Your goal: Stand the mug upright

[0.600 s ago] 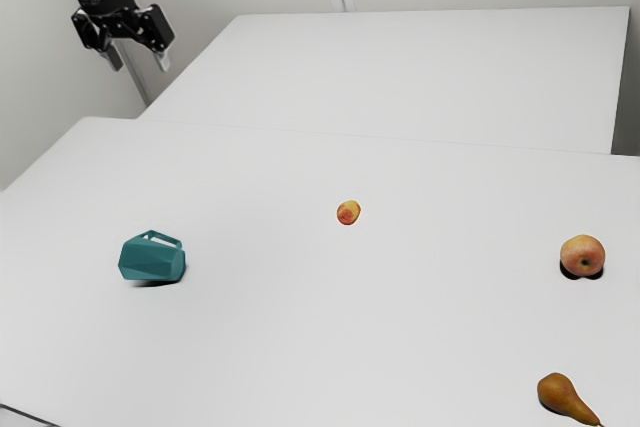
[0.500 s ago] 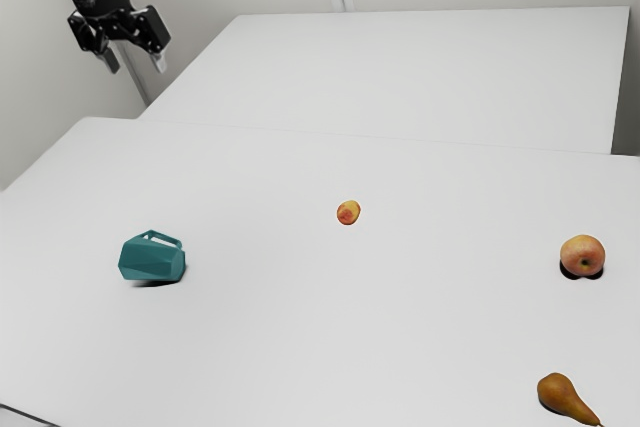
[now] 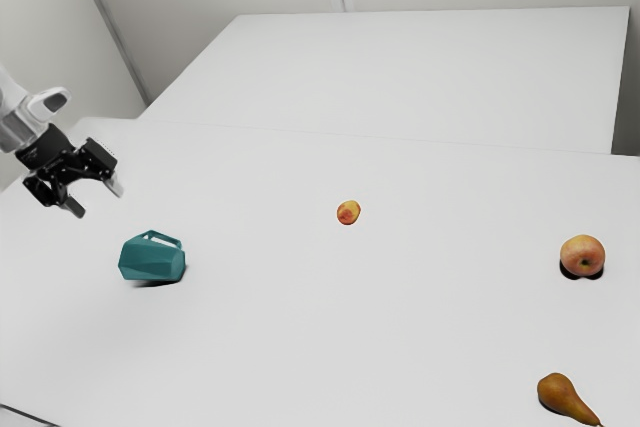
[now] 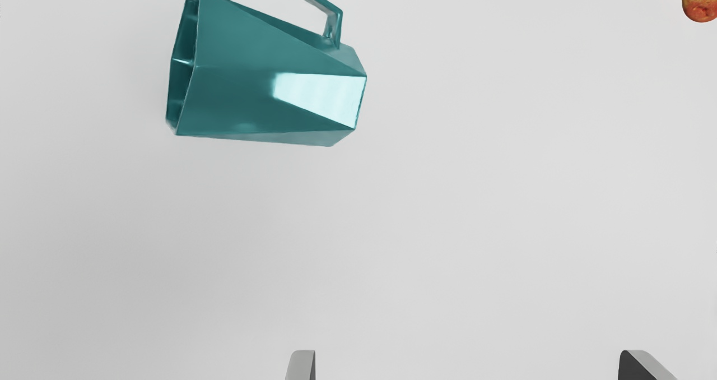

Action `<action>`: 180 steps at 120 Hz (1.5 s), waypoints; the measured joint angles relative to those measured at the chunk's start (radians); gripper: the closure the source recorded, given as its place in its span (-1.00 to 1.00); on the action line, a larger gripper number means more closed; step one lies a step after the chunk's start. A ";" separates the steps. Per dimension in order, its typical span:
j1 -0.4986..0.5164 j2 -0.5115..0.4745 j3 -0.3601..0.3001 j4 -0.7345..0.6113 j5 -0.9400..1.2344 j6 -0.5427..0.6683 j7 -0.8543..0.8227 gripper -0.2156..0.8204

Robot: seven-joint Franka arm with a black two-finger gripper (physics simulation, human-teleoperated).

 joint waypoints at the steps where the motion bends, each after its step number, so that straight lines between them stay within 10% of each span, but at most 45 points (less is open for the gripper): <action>1: 0.008 0.004 0.005 -0.007 -0.007 0.007 0.006 -0.55; 50: 0.175 0.500 0.133 0.118 -0.459 0.116 0.486 -0.55; 180: 0.105 0.538 0.202 -0.011 -0.834 -0.117 1.038 -0.55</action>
